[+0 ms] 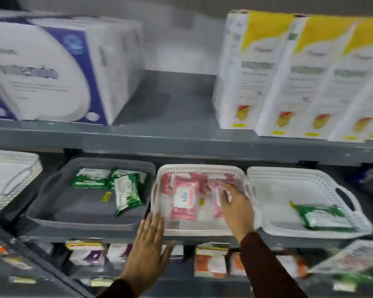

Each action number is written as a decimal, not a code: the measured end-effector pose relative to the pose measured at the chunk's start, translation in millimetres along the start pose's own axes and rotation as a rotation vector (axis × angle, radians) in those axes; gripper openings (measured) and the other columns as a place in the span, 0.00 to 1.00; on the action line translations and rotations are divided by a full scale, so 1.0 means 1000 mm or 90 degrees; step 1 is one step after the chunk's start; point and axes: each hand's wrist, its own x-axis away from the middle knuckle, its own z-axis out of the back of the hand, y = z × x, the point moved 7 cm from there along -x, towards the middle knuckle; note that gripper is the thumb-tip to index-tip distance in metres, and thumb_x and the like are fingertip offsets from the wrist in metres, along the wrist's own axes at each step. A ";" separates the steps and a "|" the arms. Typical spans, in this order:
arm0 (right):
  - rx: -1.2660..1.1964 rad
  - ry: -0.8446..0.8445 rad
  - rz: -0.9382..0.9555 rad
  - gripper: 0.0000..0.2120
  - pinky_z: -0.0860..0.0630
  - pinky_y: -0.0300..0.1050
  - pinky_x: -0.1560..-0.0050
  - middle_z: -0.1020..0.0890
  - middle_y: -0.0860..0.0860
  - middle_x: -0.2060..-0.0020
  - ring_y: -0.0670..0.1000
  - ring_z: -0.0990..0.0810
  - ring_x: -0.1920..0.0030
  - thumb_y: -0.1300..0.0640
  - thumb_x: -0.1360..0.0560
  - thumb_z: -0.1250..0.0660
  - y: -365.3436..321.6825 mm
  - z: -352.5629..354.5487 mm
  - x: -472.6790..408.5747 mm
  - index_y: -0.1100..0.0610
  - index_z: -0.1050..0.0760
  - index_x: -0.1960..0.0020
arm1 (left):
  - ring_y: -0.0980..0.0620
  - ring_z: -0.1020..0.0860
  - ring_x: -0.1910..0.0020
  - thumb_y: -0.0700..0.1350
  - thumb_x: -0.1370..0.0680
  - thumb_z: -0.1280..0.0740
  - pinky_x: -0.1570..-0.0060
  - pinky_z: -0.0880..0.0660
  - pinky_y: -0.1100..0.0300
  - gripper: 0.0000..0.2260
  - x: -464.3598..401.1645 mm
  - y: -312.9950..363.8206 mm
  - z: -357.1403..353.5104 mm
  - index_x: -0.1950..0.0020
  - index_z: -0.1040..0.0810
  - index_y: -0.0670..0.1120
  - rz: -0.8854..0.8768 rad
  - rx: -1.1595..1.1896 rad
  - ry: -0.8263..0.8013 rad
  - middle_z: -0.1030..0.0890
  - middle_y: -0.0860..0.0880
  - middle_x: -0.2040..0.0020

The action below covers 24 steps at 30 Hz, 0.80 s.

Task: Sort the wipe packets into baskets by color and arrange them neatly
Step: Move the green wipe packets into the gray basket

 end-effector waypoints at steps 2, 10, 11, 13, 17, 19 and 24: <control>0.039 0.060 -0.057 0.11 0.23 0.48 0.50 0.15 0.56 0.46 0.60 0.17 0.48 0.59 0.21 0.36 0.056 0.048 -0.012 0.55 0.20 0.41 | 0.41 0.47 0.24 0.61 0.20 0.48 0.27 0.53 0.48 0.33 -0.006 0.027 -0.011 0.25 0.37 0.38 -0.011 0.004 -0.007 0.39 0.42 0.24; 0.341 -0.044 -0.438 0.26 0.32 0.63 0.33 0.36 0.66 0.28 0.69 0.34 0.31 0.44 0.22 0.41 0.246 0.152 -0.059 0.58 0.35 0.30 | 0.41 0.26 0.36 0.63 0.18 0.56 0.28 0.55 0.54 0.34 -0.044 0.135 -0.040 0.30 0.29 0.38 -0.032 0.005 -0.080 0.22 0.42 0.36; 0.368 -0.087 -0.458 0.30 0.36 0.65 0.30 0.37 0.66 0.26 0.68 0.37 0.28 0.40 0.22 0.43 0.257 0.154 -0.065 0.57 0.36 0.27 | 0.42 0.26 0.36 0.63 0.18 0.56 0.29 0.54 0.54 0.33 -0.047 0.148 -0.043 0.29 0.30 0.39 -0.036 0.009 -0.082 0.22 0.42 0.36; 0.418 -0.160 -0.460 0.33 0.41 0.69 0.29 0.36 0.64 0.25 0.67 0.39 0.25 0.34 0.23 0.46 0.271 0.152 -0.078 0.54 0.36 0.27 | 0.43 0.27 0.34 0.63 0.18 0.55 0.29 0.52 0.51 0.33 -0.055 0.173 -0.050 0.29 0.30 0.39 -0.048 0.009 -0.074 0.23 0.43 0.35; 0.407 -0.183 -0.260 0.19 0.29 0.58 0.35 0.24 0.59 0.35 0.62 0.27 0.35 0.46 0.23 0.40 0.246 0.126 -0.088 0.55 0.23 0.38 | 0.45 0.28 0.33 0.63 0.18 0.56 0.30 0.50 0.48 0.33 -0.065 0.198 -0.058 0.30 0.29 0.40 -0.037 0.003 -0.072 0.23 0.44 0.34; 0.344 -0.198 -0.150 0.14 0.25 0.51 0.40 0.22 0.57 0.41 0.59 0.23 0.43 0.54 0.28 0.30 0.224 0.105 -0.080 0.56 0.22 0.44 | 0.46 0.27 0.34 0.63 0.18 0.55 0.30 0.48 0.49 0.32 -0.067 0.200 -0.057 0.30 0.28 0.41 -0.039 0.006 -0.073 0.23 0.44 0.35; 0.182 -0.141 -0.275 0.43 0.21 0.53 0.43 0.23 0.61 0.41 0.63 0.20 0.43 0.55 0.37 0.22 0.224 0.100 -0.072 0.58 0.41 0.29 | 0.47 0.25 0.38 0.58 0.18 0.49 0.30 0.44 0.55 0.26 -0.066 0.195 -0.045 0.28 0.30 0.43 -0.117 0.023 -0.045 0.21 0.46 0.37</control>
